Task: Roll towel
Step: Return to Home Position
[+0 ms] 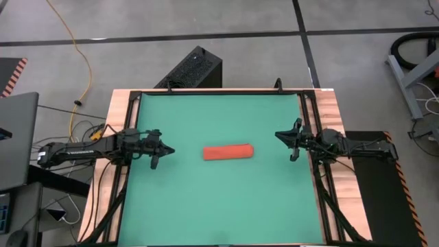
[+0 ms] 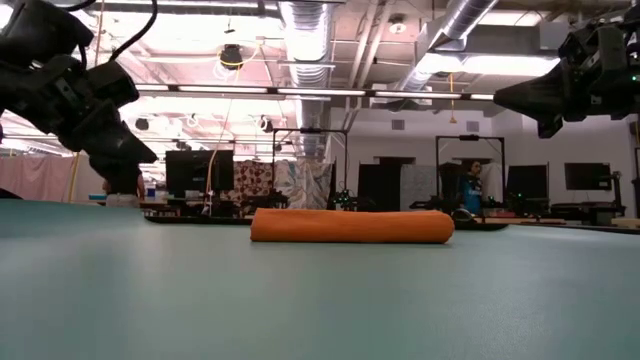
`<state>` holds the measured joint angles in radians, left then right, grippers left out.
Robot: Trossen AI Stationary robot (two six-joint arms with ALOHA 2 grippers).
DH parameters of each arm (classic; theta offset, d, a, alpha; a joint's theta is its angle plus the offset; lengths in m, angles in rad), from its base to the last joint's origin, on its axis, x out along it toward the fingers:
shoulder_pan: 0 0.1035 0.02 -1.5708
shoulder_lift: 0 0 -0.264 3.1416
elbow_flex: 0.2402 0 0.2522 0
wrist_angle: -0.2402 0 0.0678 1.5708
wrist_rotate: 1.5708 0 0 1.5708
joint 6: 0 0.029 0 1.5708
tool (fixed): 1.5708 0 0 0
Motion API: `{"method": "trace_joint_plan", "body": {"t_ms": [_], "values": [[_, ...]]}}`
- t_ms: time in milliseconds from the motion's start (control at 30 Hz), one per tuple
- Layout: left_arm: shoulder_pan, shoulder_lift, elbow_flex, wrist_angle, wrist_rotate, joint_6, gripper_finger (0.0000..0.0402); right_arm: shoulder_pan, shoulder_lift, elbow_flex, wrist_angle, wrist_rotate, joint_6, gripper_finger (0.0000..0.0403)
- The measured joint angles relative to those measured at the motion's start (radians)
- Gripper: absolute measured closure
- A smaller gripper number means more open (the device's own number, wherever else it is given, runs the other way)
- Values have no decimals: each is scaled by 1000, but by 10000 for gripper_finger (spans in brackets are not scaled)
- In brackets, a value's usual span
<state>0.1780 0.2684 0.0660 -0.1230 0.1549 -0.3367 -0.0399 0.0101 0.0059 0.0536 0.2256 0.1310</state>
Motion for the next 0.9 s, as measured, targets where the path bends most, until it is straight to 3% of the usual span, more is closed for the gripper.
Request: {"method": "trace_joint_plan", "body": {"t_ms": [267, 500, 800, 900], "values": [[0, 0, 3, -24, -110, 0, 401, 0, 0, 0, -1, 0, 0, 345], [-6, -4, 3, -28, -143, 0, 401, 0, 0, -1, -1, 0, 0, 345], [-8, -268, 3, -30, -145, 0, 402, 0, 0, -1, -1, 0, 0, 345], [-8, -262, 3, -16, -144, 0, 401, 0, 0, -1, -2, 0, 1, 345]]}}
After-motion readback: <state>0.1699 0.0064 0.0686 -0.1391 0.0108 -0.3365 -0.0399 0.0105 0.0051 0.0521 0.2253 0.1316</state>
